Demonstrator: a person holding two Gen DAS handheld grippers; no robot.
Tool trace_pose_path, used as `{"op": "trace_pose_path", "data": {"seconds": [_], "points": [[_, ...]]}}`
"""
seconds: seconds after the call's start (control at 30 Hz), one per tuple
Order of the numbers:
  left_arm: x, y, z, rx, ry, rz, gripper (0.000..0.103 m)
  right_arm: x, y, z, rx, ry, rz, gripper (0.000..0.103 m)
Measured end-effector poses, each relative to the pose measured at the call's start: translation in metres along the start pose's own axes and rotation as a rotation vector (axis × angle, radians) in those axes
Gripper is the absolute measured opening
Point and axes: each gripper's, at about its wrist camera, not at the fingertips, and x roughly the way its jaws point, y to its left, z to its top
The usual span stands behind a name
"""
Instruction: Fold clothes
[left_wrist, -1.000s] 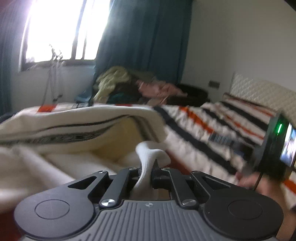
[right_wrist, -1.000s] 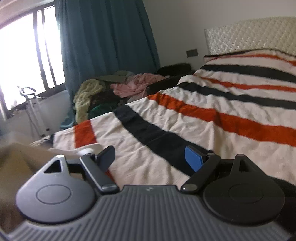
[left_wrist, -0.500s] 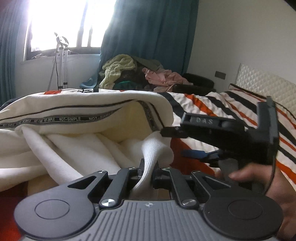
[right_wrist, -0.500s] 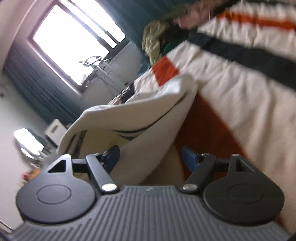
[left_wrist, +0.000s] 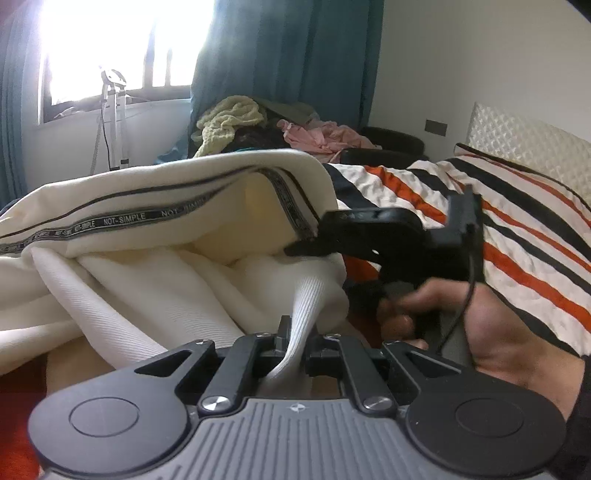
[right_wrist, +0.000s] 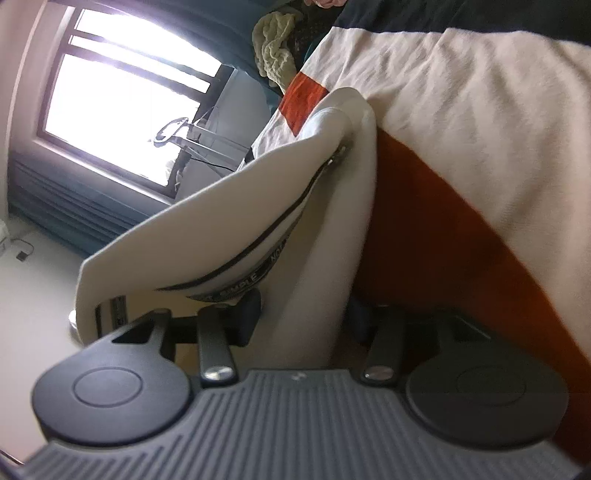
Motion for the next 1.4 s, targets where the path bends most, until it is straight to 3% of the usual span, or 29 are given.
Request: {"op": "trace_pose_path", "data": {"seconds": [0.07, 0.13, 0.2, 0.47, 0.53, 0.63, 0.77, 0.83, 1.0, 1.07, 1.13, 1.2, 1.33, 1.4], "points": [[0.001, -0.002, -0.002, 0.013, 0.003, 0.000, 0.006, 0.006, 0.001, 0.003, -0.020, 0.001, -0.012, 0.048], [0.002, -0.005, -0.005, 0.027, 0.007, 0.001, 0.006, 0.013, 0.002, 0.007, -0.045, 0.002, -0.031, 0.036], [0.004, -0.007, -0.006, 0.035, 0.011, 0.001, 0.006, 0.019, 0.002, 0.010, -0.060, 0.000, -0.042, 0.031], [0.009, -0.008, -0.008, 0.038, 0.012, -0.014, 0.006, 0.036, 0.005, 0.022, -0.105, -0.039, -0.052, 0.028], [0.010, -0.009, -0.010, 0.043, 0.008, -0.018, 0.006, 0.038, 0.009, 0.024, -0.140, -0.068, -0.059, 0.016], [0.010, -0.012, -0.011, 0.055, -0.025, -0.020, 0.007, 0.025, 0.027, 0.020, -0.255, -0.167, -0.076, 0.006], [0.006, -0.013, -0.009, 0.049, -0.088, -0.035, 0.011, -0.002, 0.041, 0.027, -0.280, -0.297, -0.097, 0.006], [0.005, -0.012, -0.007, 0.027, -0.103, -0.068, 0.018, -0.020, 0.045, 0.031, -0.280, -0.371, -0.119, 0.005], [0.000, -0.011, 0.000, -0.025, -0.132, -0.132, 0.028, -0.075, 0.057, 0.034, -0.317, -0.565, -0.233, 0.005], [-0.002, -0.011, 0.002, -0.036, -0.129, -0.160, 0.036, -0.096, 0.058, 0.031, -0.325, -0.625, -0.297, 0.005], [-0.003, -0.011, 0.004, -0.047, -0.126, -0.187, 0.054, -0.113, 0.053, 0.029, -0.295, -0.655, -0.364, 0.006], [-0.006, -0.011, 0.004, -0.043, -0.117, -0.193, 0.068, -0.124, 0.039, 0.032, -0.224, -0.615, -0.437, 0.006], [-0.011, -0.012, 0.006, -0.036, -0.098, -0.205, 0.075, -0.133, 0.012, 0.033, -0.113, -0.495, -0.510, 0.006], [-0.014, -0.013, 0.006, -0.033, -0.089, -0.211, 0.077, -0.137, 0.006, 0.030, -0.089, -0.441, -0.539, 0.012]]}}
